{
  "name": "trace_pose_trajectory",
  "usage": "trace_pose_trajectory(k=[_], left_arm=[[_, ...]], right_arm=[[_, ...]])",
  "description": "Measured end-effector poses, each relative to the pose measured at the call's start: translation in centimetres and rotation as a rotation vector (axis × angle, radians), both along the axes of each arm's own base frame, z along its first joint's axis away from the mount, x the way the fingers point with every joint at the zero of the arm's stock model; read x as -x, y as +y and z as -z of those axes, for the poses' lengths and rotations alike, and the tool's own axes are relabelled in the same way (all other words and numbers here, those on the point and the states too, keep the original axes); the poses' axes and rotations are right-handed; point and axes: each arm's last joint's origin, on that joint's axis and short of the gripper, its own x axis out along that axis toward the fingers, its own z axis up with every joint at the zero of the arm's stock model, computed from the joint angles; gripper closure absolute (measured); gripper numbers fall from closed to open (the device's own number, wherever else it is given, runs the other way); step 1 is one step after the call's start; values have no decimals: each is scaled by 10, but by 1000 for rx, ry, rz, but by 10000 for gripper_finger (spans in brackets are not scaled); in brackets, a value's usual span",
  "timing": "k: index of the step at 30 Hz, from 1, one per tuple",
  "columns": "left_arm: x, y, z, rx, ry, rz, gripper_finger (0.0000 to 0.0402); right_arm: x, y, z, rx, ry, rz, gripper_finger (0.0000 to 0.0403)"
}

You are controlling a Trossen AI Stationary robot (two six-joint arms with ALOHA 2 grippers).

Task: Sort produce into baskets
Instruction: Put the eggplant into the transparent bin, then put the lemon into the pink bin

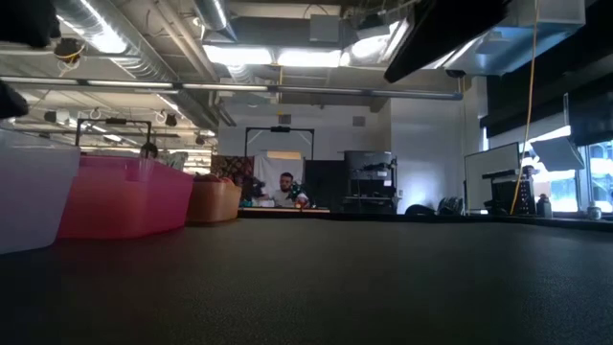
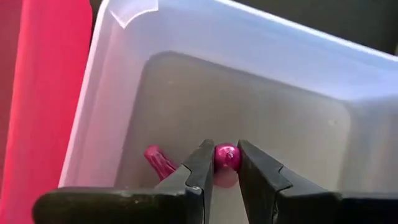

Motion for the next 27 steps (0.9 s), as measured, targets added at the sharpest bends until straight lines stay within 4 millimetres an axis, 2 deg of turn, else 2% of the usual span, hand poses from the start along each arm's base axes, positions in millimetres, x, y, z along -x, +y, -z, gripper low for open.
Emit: trace_pose_trajectory(k=[8, 10, 16, 19, 23, 27], left_arm=[[-7, 5, 9, -38, 31, -25, 339], [-7, 6, 10, -44, 44, -26, 323], [-7, 6, 10, -23, 53, -40, 228], [-6, 6, 8, 19, 82, -22, 195], [-6, 5, -1, 63, 82, -12, 182], [-7, 5, -15, 99, 37, 8, 181]], right_arm=[[-2, 1, 4, -4, 13, -7, 205], [-2, 2, 6, -4, 25, -11, 205], [-3, 2, 10, 1, 39, -13, 205], [-4, 3, 9, -4, 24, -12, 205], [-4, 4, 3, -17, 35, -26, 205], [4, 10, -16, -124, 134, -60, 205]])
